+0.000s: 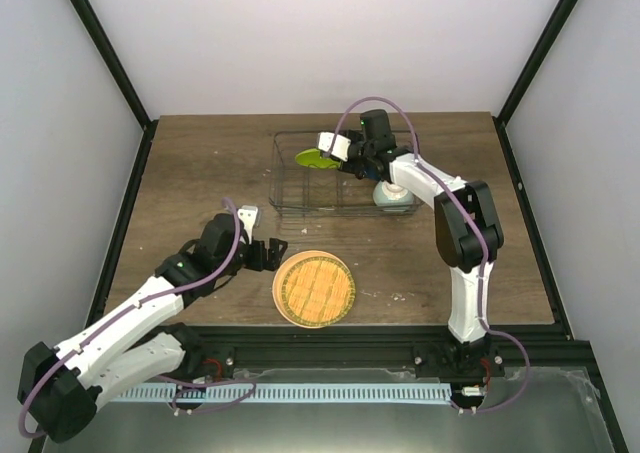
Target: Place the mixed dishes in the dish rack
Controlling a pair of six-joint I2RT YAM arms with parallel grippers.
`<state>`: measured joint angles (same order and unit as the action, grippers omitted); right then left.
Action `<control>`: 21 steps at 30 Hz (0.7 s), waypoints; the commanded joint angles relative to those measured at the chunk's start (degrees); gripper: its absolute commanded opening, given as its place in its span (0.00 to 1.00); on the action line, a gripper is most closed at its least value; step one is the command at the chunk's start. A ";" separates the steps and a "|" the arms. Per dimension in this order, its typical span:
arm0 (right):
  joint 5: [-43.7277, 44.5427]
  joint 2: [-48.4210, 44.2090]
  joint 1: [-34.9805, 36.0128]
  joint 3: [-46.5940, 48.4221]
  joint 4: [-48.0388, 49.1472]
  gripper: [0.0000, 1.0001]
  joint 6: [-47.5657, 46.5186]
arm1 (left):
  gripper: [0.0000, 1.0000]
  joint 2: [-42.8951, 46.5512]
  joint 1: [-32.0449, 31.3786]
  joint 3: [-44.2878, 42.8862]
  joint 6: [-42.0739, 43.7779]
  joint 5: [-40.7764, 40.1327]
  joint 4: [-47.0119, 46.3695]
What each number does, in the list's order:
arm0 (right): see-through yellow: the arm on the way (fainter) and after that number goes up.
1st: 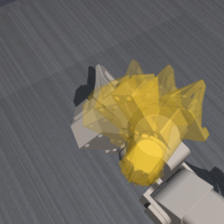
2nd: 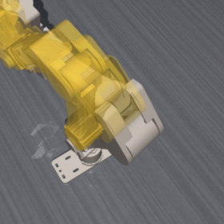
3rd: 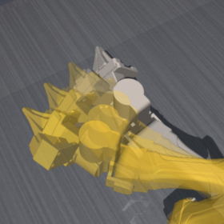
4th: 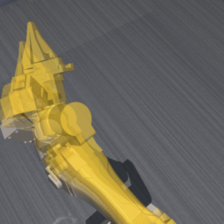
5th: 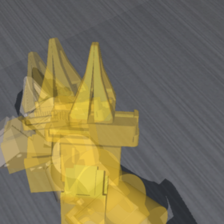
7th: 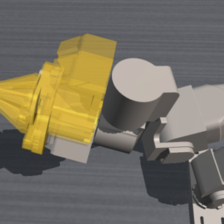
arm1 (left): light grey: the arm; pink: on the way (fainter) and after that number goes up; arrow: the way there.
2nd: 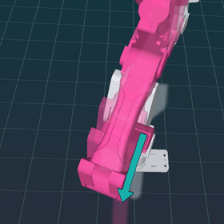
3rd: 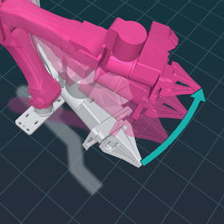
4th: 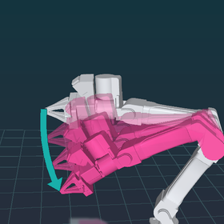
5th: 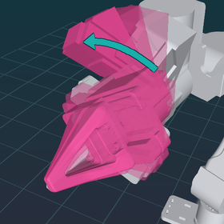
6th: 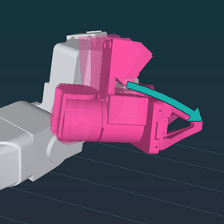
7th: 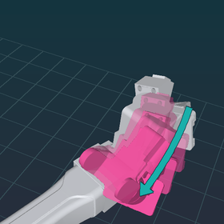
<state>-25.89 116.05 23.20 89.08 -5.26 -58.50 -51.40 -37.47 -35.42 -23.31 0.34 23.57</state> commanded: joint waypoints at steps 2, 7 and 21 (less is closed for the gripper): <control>0.61 1.22 0.89 3.03 -1.12 0.06 -0.36 | 1.00 0.63 0.32 1.03 0.72 0.46 -0.90; 1.00 1.98 1.08 3.03 -2.78 0.22 -0.02 | 1.00 0.98 0.35 1.34 0.63 0.63 -0.73; 3.56 -3.22 1.49 0.17 -2.59 0.50 1.79 | 1.00 1.61 0.38 1.66 0.46 0.72 -0.70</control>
<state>-23.31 117.21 24.12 89.45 -8.29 -57.56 -50.17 -37.36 -34.37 -23.33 0.54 23.27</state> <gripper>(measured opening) 0.463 0.998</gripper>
